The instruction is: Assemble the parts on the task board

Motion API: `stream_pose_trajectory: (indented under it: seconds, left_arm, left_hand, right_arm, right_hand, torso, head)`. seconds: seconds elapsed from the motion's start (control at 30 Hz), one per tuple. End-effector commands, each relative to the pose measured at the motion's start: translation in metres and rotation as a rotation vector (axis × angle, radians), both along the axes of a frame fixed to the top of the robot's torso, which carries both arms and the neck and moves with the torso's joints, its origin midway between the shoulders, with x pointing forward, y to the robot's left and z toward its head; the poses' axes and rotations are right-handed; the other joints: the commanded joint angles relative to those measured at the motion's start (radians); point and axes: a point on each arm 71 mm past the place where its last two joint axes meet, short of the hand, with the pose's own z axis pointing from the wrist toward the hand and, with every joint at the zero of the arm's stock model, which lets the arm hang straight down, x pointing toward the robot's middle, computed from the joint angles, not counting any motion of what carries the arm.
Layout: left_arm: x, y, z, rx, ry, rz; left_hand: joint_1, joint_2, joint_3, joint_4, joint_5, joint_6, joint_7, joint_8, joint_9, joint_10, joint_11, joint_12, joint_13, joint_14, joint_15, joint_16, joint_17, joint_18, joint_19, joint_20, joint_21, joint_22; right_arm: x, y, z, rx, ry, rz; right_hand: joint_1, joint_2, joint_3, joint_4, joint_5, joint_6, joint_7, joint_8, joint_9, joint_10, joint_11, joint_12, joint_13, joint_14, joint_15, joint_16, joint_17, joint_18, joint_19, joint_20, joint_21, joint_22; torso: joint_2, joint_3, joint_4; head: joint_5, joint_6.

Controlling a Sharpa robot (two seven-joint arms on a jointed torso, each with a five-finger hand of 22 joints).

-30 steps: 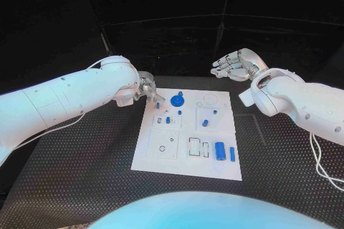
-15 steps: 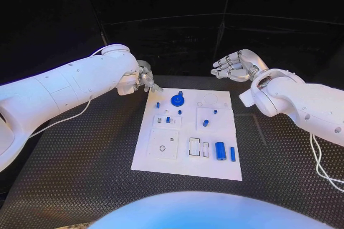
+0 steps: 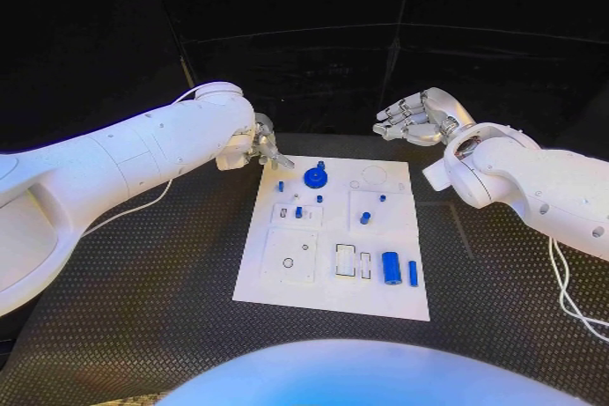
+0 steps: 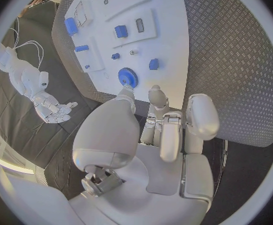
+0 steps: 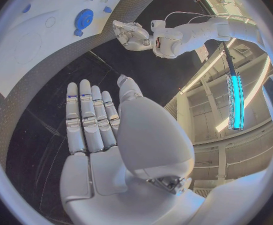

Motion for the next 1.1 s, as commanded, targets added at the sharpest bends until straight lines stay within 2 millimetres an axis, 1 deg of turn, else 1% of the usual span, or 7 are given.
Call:
stream_pose_trajectory:
  seconds: [0.03, 0.17, 0.33, 0.43, 0.6, 0.67, 1.1]
  left_arm:
    - [0.0, 0.0, -0.003, 0.041, 0.021, -0.023]
    - [0.0, 0.0, -0.006, 0.051, 0.036, -0.024]
    - [0.001, 0.001, -0.01, 0.058, 0.049, -0.02]
    - [0.0, 0.002, -0.014, 0.063, 0.062, -0.019]
    - [-0.001, 0.001, -0.021, 0.068, 0.078, -0.021]
    - [-0.002, 0.001, -0.022, 0.069, 0.082, -0.02]
    - [-0.004, -0.005, -0.028, 0.065, 0.096, -0.028]
  left_hand:
    - [-0.006, 0.009, -0.009, -0.001, -0.006, -0.002, 0.001, 0.006, 0.002, 0.008, 0.001, 0.01, 0.009, 0.107, -0.004, 0.006, 0.263, -0.005, 0.008, 0.0, 0.01, 0.005]
    - [-0.002, 0.014, -0.011, -0.002, -0.005, -0.001, 0.0, 0.008, 0.003, 0.01, 0.001, 0.015, 0.014, 0.107, -0.004, 0.006, 0.263, -0.005, 0.01, 0.0, 0.012, 0.007]
    - [0.003, 0.017, -0.012, -0.003, -0.005, 0.001, -0.001, 0.01, 0.003, 0.013, 0.0, 0.021, 0.02, 0.107, -0.005, 0.006, 0.263, -0.006, 0.011, -0.001, 0.014, 0.009]
    - [0.006, 0.018, -0.013, -0.004, -0.004, 0.003, -0.002, 0.011, 0.004, 0.015, -0.001, 0.025, 0.023, 0.107, -0.005, 0.006, 0.263, -0.006, 0.012, -0.001, 0.015, 0.011]
    - [0.009, 0.021, -0.015, -0.004, -0.004, 0.005, -0.003, 0.013, 0.005, 0.017, -0.002, 0.029, 0.026, 0.107, -0.006, 0.006, 0.263, -0.006, 0.013, -0.001, 0.016, 0.012]
    - [0.012, 0.023, -0.015, -0.004, -0.004, 0.006, -0.003, 0.014, 0.005, 0.017, -0.002, 0.03, 0.027, 0.107, -0.006, 0.006, 0.263, -0.006, 0.014, -0.001, 0.016, 0.013]
    - [0.027, 0.034, -0.017, -0.006, -0.001, 0.012, -0.006, 0.019, 0.008, 0.019, -0.004, 0.036, 0.031, 0.107, -0.007, 0.006, 0.263, -0.007, 0.015, -0.003, 0.017, 0.015]
  right_arm:
    - [0.0, 0.002, 0.001, 0.004, -0.003, 0.01]
    - [0.0, 0.002, 0.002, 0.004, -0.003, 0.011]
    - [0.0, 0.002, 0.002, 0.004, -0.003, 0.011]
    - [0.0, 0.003, 0.002, 0.005, -0.003, 0.012]
    - [0.0, 0.003, 0.002, 0.005, -0.003, 0.013]
    - [0.0, 0.003, 0.002, 0.005, -0.003, 0.013]
    - [0.0, 0.005, 0.001, 0.006, -0.002, 0.017]
  right_hand:
    - [0.0, -0.005, 0.004, 0.004, 0.004, -0.003, 0.007, -0.007, -0.001, -0.008, 0.001, -0.004, -0.001, -0.002, 0.006, -0.003, -0.001, 0.004, 0.005, 0.004, -0.004, -0.001]
    - [0.0, -0.005, 0.004, 0.004, 0.004, -0.003, 0.007, -0.007, -0.001, -0.008, 0.001, -0.004, -0.001, -0.002, 0.006, -0.003, -0.001, 0.004, 0.005, 0.004, -0.004, -0.001]
    - [0.0, -0.005, 0.004, 0.004, 0.004, -0.003, 0.007, -0.007, -0.001, -0.008, 0.001, -0.004, -0.001, -0.002, 0.006, -0.003, -0.001, 0.004, 0.005, 0.004, -0.004, -0.001]
    - [0.0, -0.005, 0.004, 0.004, 0.004, -0.003, 0.007, -0.007, -0.001, -0.008, 0.001, -0.004, -0.001, -0.002, 0.006, -0.003, -0.001, 0.004, 0.005, 0.004, -0.004, -0.001]
    - [0.0, -0.005, 0.004, 0.004, 0.004, -0.003, 0.007, -0.007, -0.001, -0.008, 0.001, -0.004, -0.001, -0.002, 0.006, -0.003, -0.001, 0.004, 0.005, 0.004, -0.004, -0.001]
    - [0.0, -0.005, 0.004, 0.004, 0.004, -0.003, 0.007, -0.007, -0.001, -0.008, 0.001, -0.004, -0.001, -0.002, 0.006, -0.003, -0.001, 0.004, 0.005, 0.004, -0.004, -0.001]
    - [0.0, -0.005, 0.004, 0.004, 0.004, -0.003, 0.007, -0.007, -0.001, -0.008, 0.001, -0.004, -0.001, -0.002, 0.006, -0.003, -0.001, 0.004, 0.005, 0.004, -0.004, -0.001]
  torso:
    - [-0.001, 0.0007, 0.0]
    - [-0.002, 0.0019, 0.0005]
    - [-0.001, 0.0002, 0.0009]
    - [-0.002, 0.001, 0.0007]
    - [-0.002, -0.0001, 0.0007]
    - [-0.002, 0.0007, 0.0011]
    - [-0.002, 0.0009, 0.0004]
  head:
    - [0.001, 0.0]
    - [0.001, 0.0]
    - [0.002, 0.0]
    - [0.002, 0.0]
    - [0.001, 0.0]
    - [0.002, 0.0]
    - [0.003, 0.0]
